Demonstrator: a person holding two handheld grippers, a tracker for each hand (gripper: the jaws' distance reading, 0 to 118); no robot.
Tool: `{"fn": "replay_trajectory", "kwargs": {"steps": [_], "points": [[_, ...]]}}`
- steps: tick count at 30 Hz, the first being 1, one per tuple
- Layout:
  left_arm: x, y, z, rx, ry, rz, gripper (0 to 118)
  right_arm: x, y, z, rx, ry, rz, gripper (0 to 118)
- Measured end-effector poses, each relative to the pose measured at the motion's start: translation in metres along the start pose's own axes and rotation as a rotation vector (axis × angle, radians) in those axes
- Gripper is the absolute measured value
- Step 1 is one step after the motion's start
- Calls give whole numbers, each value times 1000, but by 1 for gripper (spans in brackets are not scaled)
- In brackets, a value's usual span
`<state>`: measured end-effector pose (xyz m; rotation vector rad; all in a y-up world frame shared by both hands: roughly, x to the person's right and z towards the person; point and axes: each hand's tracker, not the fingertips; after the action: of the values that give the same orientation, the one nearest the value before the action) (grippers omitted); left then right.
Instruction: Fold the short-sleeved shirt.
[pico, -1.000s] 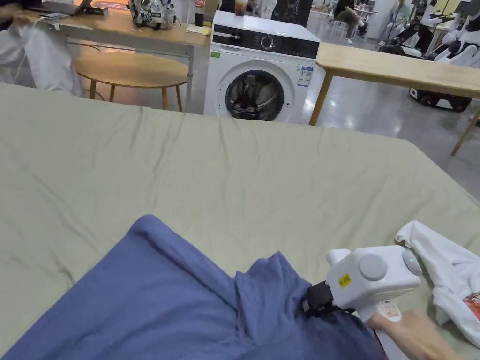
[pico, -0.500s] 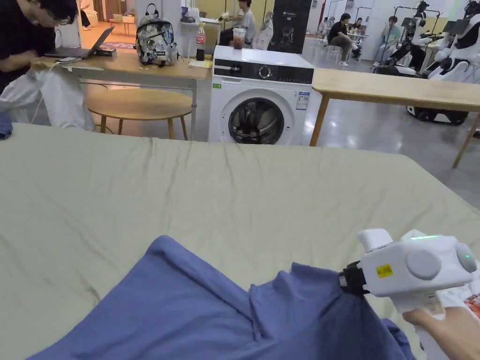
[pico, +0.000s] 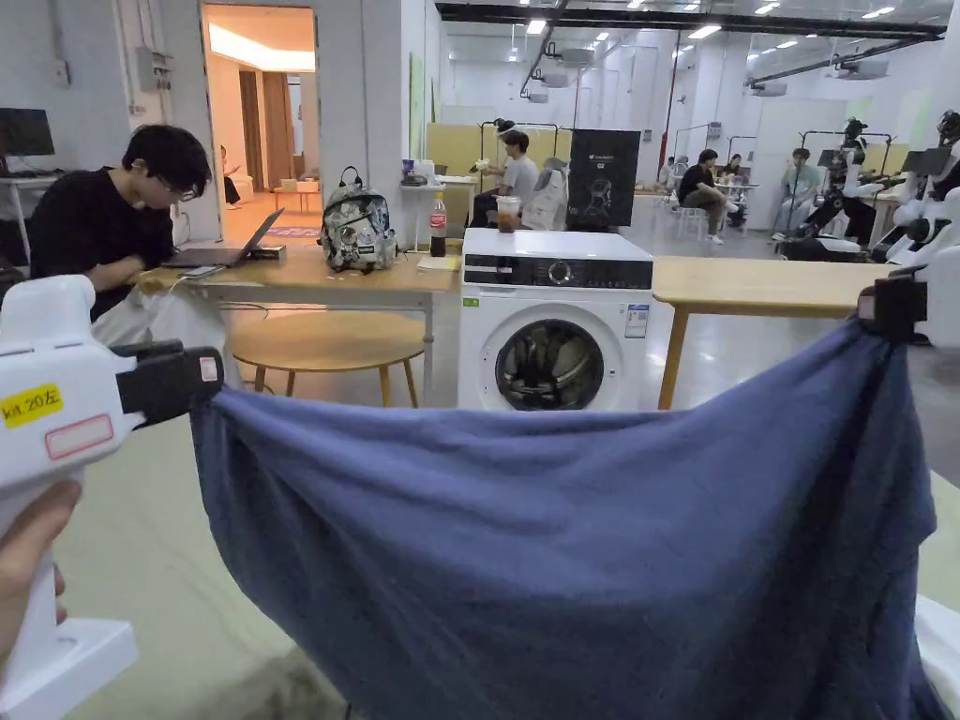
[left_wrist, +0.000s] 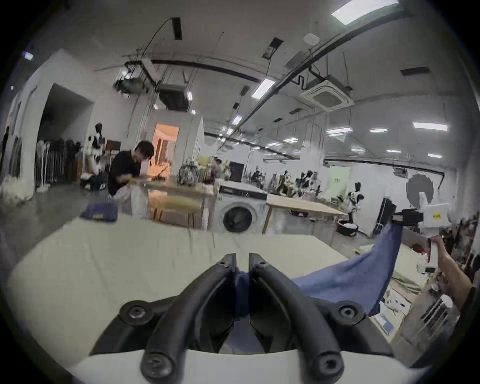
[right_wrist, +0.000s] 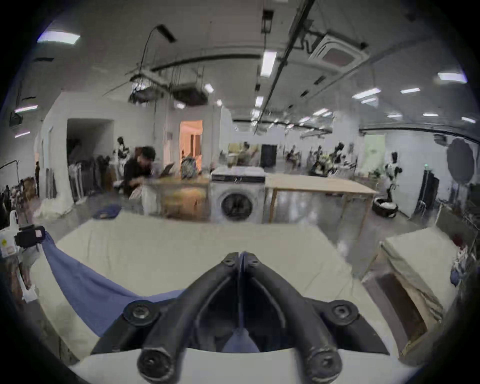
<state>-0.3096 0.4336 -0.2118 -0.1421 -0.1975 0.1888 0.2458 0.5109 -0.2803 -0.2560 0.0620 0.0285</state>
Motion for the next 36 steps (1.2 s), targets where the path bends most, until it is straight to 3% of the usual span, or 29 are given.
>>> {"fn": "replay_trajectory", "kwargs": {"steps": [8,10,16,24,29,35,36], "points": [[-27,102,-84,34,48,-1,3,-9,81,-70,95,-100,-19,1],[-16,120,-94,37,105,-76,3,-16,99,-88,116,-110,-22,1],[-21,151,-127,14,145,-97,3,-28,154,-133,174,-104,-73,1],[-21,179,-137,65,180,-139,3,-39,211,-156,224,-122,-50,1],[-32,156,-152,27,181,-120,3,-43,194,-166,210,-117,-46,1],[-57,76,-168,-97,151,-20,3,-40,112,-185,104,-79,-53,1],[-57,58,-165,-47,144,8,3,-39,94,-185,94,-70,-59,1]]}}
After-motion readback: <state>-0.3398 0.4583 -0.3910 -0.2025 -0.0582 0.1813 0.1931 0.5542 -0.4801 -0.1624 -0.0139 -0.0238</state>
